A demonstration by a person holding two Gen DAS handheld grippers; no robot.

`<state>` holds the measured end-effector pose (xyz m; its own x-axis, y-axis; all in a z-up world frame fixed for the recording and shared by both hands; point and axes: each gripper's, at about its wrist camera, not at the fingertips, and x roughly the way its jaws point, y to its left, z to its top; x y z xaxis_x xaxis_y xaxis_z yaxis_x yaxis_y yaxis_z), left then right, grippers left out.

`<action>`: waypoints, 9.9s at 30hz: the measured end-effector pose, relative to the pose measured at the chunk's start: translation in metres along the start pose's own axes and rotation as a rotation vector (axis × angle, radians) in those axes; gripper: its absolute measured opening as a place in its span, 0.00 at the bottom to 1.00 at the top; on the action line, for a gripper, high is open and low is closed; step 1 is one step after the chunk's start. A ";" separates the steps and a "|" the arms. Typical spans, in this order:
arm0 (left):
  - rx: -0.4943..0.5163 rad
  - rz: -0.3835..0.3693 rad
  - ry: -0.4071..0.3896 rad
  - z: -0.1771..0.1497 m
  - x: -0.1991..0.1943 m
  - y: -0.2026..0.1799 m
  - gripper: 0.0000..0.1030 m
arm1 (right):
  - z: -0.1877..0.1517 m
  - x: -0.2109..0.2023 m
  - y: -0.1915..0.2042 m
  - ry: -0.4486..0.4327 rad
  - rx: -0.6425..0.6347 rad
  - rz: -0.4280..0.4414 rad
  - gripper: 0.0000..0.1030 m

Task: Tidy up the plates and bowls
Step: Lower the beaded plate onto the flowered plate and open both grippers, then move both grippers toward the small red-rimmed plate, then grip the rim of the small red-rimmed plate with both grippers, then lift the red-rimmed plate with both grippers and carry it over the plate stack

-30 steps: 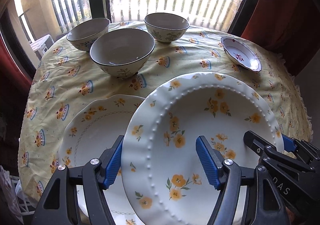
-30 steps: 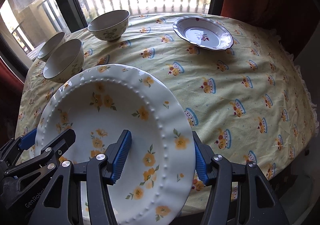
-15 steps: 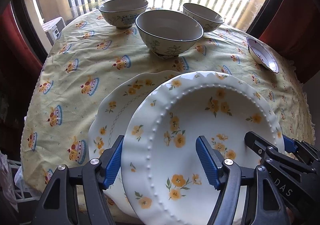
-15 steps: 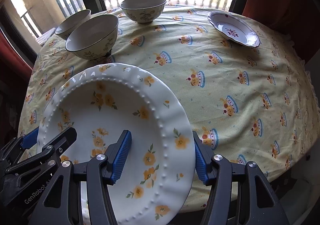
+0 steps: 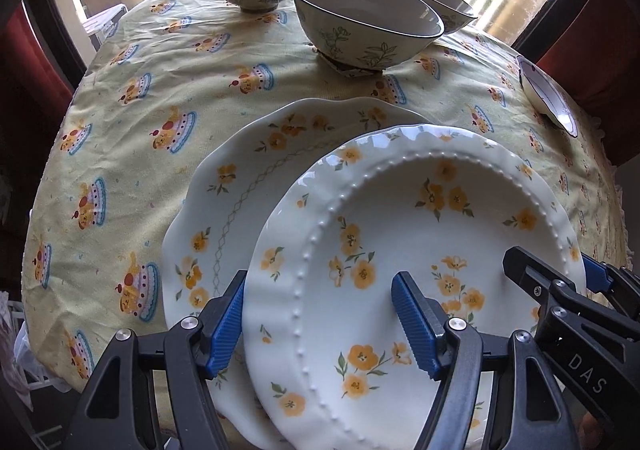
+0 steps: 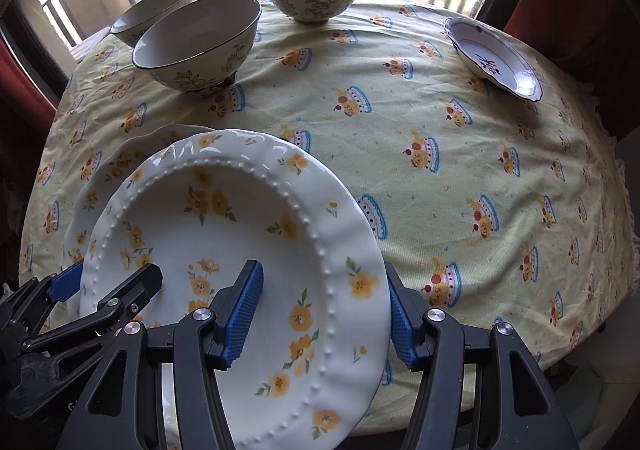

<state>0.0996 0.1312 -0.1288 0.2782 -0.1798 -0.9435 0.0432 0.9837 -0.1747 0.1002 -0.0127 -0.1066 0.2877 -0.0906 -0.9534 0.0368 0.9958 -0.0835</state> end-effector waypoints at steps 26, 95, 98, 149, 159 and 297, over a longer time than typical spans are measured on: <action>0.024 0.157 -0.032 0.007 -0.012 -0.006 0.78 | -0.001 -0.010 -0.006 -0.066 -0.004 0.013 0.39; 0.075 0.094 -0.195 0.045 -0.040 -0.222 0.96 | 0.029 -0.055 -0.238 -0.206 0.183 0.095 0.78; 0.076 0.105 -0.208 0.053 -0.032 -0.242 0.95 | 0.039 -0.049 -0.257 -0.209 0.168 0.097 0.78; 0.105 0.136 -0.089 0.226 0.147 -0.346 0.58 | 0.226 0.140 -0.352 -0.081 0.188 0.138 0.43; 0.146 0.152 -0.046 0.195 0.135 -0.345 0.58 | 0.203 0.124 -0.348 -0.050 0.183 0.127 0.43; -0.001 0.069 0.004 0.019 -0.006 -0.011 0.61 | 0.014 -0.020 -0.001 -0.067 0.021 -0.003 0.43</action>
<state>0.1153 0.1215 -0.1158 0.2763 -0.1113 -0.9546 0.0226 0.9938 -0.1093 0.1076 -0.0122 -0.0838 0.3514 -0.0943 -0.9315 0.0572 0.9952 -0.0792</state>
